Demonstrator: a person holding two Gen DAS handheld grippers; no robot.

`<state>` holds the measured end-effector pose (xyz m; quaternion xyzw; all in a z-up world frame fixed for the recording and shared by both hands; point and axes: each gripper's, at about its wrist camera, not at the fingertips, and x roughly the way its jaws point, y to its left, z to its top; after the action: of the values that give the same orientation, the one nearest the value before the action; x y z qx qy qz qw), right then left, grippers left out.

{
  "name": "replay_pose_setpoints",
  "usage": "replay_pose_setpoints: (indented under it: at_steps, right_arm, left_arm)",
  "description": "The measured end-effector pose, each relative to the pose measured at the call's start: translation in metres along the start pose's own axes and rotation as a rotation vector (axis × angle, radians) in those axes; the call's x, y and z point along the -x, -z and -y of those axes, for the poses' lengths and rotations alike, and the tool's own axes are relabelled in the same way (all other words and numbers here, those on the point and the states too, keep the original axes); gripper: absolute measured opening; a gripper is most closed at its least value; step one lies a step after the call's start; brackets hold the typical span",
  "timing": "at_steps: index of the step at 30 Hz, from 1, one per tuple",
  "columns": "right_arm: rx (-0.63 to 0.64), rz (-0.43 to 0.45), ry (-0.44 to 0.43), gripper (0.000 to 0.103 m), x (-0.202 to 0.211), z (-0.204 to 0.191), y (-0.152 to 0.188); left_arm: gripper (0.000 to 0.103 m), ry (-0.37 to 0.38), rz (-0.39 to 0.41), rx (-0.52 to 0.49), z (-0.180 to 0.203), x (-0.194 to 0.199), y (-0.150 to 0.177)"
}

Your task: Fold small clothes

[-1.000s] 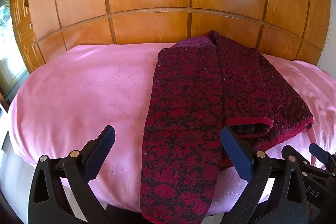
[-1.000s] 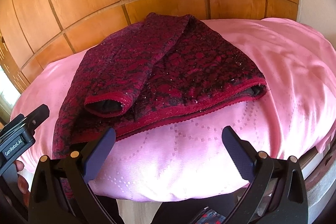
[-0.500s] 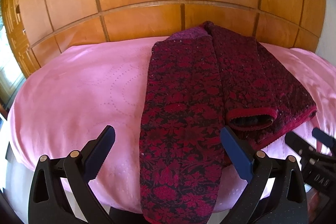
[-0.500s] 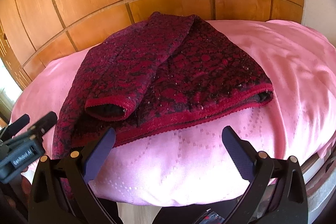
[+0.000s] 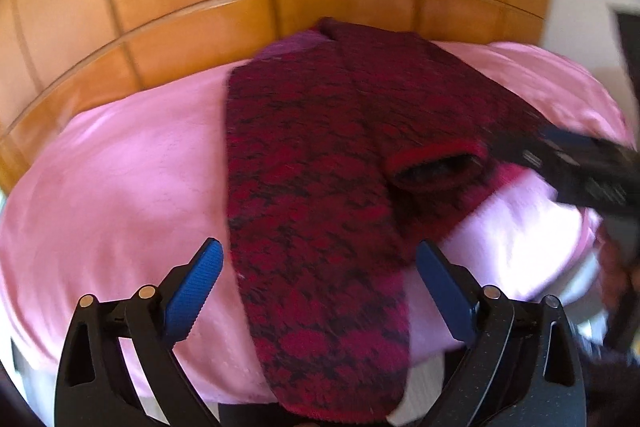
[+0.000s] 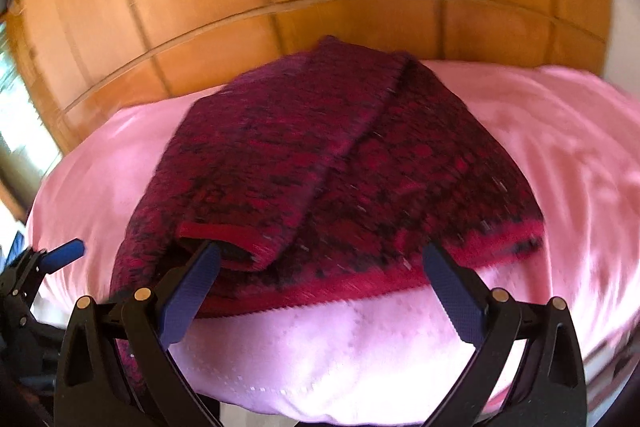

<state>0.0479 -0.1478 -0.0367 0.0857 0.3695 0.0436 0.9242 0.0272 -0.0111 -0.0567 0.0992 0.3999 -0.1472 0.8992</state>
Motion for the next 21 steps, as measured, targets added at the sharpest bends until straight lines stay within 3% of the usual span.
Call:
replay_pose_setpoints:
  at_steps: [2,4,5,7,9,10,12,13,16,19,21]
  right_arm:
    - [0.068,0.006,-0.025,0.098,-0.005,-0.010,-0.005]
    - [0.146,-0.006,-0.050,0.096,-0.015,-0.022,-0.010]
    - [0.172,-0.010,-0.052,0.091,-0.020,-0.027,-0.010]
    - [0.237,-0.036,-0.049,0.076,-0.035,-0.038,-0.012]
    - [0.277,-0.055,-0.042,0.058,-0.049,-0.044,-0.013]
    - [0.298,-0.047,-0.019,0.048,-0.053,-0.047,-0.015]
    - [0.324,-0.037,0.025,0.005,-0.057,-0.045,-0.021]
    - [0.299,-0.031,0.020,0.000,-0.054,-0.039,-0.029]
    - [0.175,0.035,-0.006,0.000,-0.029,-0.006,-0.055]
    - [0.081,0.110,0.053,0.000,-0.010,0.032,-0.080]
    - [0.025,0.113,0.094,0.002,-0.004,0.060,-0.093]
  left_arm:
    - [0.095,0.038,-0.029,-0.062,0.007,-0.001,0.008]
    - [0.081,0.049,-0.063,-0.106,0.013,-0.007,0.015]
    - [0.076,0.052,-0.087,-0.113,0.015,-0.011,0.018]
    - [0.056,0.049,-0.134,-0.105,0.015,-0.020,0.021]
    - [0.051,0.063,-0.138,-0.090,0.012,-0.021,0.020]
    - [0.038,0.070,-0.128,-0.082,0.011,-0.020,0.020]
    - [0.023,0.066,-0.120,-0.070,0.005,-0.015,0.019]
    - [0.020,0.099,-0.109,-0.034,-0.005,-0.009,0.017]
    - [0.017,0.178,-0.042,0.094,-0.041,0.013,0.010]
    - [0.016,0.197,0.032,0.243,-0.087,0.034,0.000]
    - [0.016,0.171,0.076,0.300,-0.111,0.044,-0.004]
